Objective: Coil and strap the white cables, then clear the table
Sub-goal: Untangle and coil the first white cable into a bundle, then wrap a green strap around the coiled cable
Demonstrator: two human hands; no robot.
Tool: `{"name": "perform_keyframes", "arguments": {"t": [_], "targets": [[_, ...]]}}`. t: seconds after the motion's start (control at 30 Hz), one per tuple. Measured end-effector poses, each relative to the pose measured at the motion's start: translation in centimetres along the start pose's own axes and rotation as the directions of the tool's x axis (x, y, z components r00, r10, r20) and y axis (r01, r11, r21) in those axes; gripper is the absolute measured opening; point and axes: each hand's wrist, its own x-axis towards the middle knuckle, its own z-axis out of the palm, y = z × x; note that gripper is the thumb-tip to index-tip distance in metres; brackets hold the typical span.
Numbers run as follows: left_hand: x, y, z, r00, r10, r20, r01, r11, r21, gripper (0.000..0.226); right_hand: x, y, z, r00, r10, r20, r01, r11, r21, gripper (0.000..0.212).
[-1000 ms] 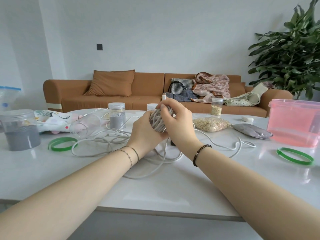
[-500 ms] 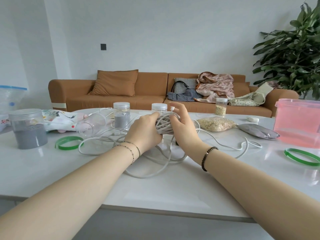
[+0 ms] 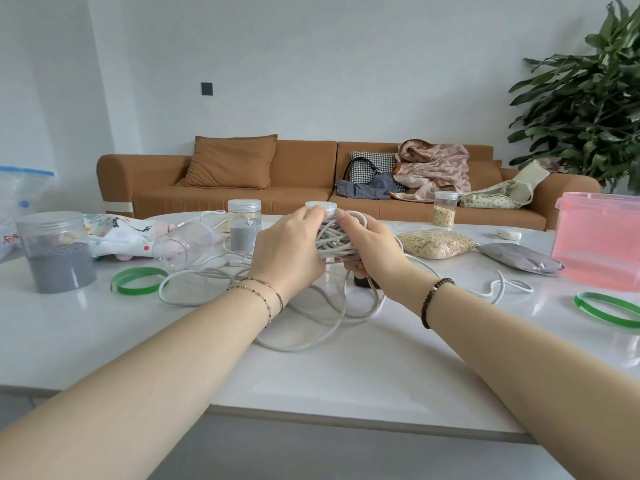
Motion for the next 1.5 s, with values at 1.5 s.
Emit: {"name": "perform_keyframes", "arguments": {"t": [1.5], "targets": [[-1.4,2.8,-0.6,0.966,-0.043,0.255,0.118,0.951,-0.286,0.024,-6.3,-1.2,-5.5,0.958,-0.287,0.008,0.218,0.711,-0.669,0.037]]}}
